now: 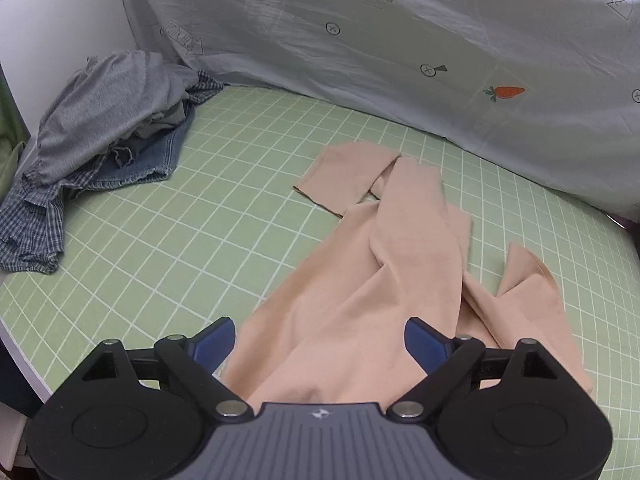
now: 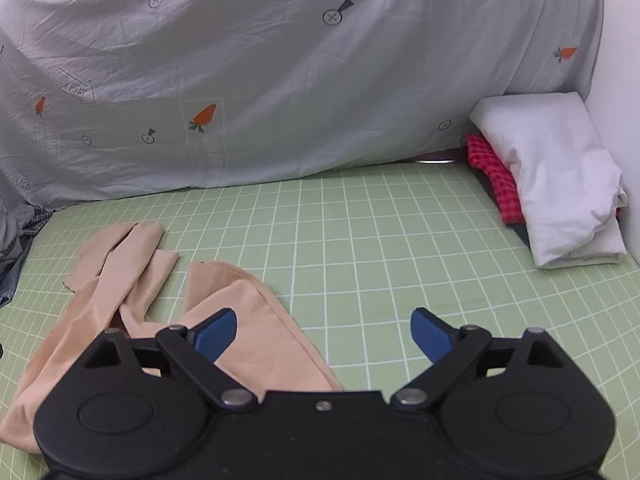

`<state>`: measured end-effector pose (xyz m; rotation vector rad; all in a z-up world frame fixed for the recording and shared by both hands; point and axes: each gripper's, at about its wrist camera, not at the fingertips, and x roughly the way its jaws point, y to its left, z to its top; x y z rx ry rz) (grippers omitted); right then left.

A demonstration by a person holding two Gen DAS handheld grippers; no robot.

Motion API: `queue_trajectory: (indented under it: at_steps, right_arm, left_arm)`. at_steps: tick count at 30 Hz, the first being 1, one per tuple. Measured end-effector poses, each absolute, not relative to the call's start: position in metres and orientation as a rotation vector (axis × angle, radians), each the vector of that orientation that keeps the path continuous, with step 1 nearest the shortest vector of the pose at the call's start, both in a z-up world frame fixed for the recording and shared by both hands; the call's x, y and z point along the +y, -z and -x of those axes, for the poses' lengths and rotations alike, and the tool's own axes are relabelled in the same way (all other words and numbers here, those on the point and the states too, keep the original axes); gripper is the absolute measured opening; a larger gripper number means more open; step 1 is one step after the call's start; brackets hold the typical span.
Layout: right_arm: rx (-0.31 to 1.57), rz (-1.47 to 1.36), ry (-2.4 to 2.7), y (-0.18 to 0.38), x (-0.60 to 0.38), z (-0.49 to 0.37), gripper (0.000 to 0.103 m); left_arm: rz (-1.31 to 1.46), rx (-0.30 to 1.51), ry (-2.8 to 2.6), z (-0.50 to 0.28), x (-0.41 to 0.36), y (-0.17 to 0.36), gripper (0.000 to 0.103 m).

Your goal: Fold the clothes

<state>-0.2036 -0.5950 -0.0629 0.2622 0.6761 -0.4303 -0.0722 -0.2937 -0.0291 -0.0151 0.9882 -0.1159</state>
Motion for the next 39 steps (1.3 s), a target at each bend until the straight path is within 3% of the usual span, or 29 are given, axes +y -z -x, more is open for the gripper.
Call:
queue_trajectory:
  at_steps: [13, 16, 19, 21, 22, 24, 25, 27, 35, 39]
  right_arm:
    - [0.878, -0.163, 0.241, 0.137, -0.599, 0.051, 0.094]
    - [0.905, -0.131, 0.196, 0.150, -0.594, 0.031, 0.093]
    - [0.926, -0.112, 0.140, 0.158, -0.589, 0.018, 0.082]
    - [0.940, -0.118, 0.089, 0.162, -0.586, 0.014, 0.065]
    - [0.947, -0.120, 0.065, 0.164, -0.584, 0.013, 0.046]
    - [0.930, -0.111, 0.077, 0.162, -0.587, 0.020, 0.024]
    - [0.922, -0.107, 0.083, 0.161, -0.588, 0.024, 0.010]
    - [0.906, -0.098, 0.095, 0.159, -0.590, 0.031, 0.008]
    - [0.879, -0.153, 0.403, 0.142, -0.636, 0.092, 0.007]
    - [0.869, -0.162, 0.475, 0.137, -0.644, 0.114, 0.007]
  left_arm:
    - [-0.137, 1.172, 0.310, -0.013, -0.374, 0.100, 0.091]
    - [-0.147, 1.187, 0.305, -0.018, -0.376, 0.110, 0.080]
    - [-0.144, 1.203, 0.296, -0.021, -0.374, 0.117, 0.063]
    - [-0.140, 1.215, 0.290, -0.023, -0.372, 0.119, 0.039]
    - [-0.142, 1.217, 0.292, -0.024, -0.372, 0.118, 0.034]
    - [-0.144, 1.220, 0.296, -0.025, -0.373, 0.118, 0.016]
    - [-0.145, 1.222, 0.298, -0.025, -0.373, 0.117, 0.013]
    - [-0.153, 1.207, 0.299, -0.025, -0.375, 0.113, 0.009]
    - [-0.245, 0.997, 0.293, -0.011, -0.390, 0.070, 0.007]
    - [-0.218, 0.999, 0.299, -0.002, -0.386, 0.064, 0.007]
